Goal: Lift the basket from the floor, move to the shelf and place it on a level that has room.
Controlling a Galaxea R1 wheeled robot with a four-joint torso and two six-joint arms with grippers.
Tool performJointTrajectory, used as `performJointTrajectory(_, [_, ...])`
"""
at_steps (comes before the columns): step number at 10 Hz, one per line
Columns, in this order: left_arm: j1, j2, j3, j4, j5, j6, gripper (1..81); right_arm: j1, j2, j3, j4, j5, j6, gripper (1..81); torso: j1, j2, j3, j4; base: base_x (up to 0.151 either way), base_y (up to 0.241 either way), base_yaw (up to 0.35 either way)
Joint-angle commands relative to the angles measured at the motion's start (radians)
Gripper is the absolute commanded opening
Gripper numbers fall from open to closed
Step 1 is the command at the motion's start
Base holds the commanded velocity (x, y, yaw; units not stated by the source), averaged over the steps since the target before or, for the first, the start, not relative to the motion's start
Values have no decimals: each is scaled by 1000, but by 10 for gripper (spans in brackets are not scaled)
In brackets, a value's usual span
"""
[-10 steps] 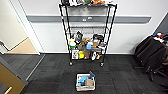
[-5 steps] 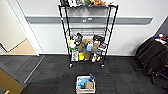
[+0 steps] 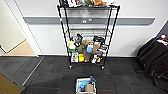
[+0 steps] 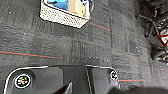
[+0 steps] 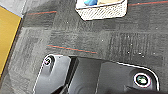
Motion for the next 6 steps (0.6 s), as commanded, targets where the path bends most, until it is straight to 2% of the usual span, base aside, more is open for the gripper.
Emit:
performJointTrajectory(1, [-58, -9, 22, 2, 38, -1, 811, 62, -10, 7, -11, -42, -4, 811, 0, 0, 0, 0, 104, 0, 0])
performJointTrajectory(6, [-48, -9, 19, 2, 38, -1, 811, 58, -10, 7, -11, -42, -4, 811, 0, 0, 0, 0, 104, 0, 0])
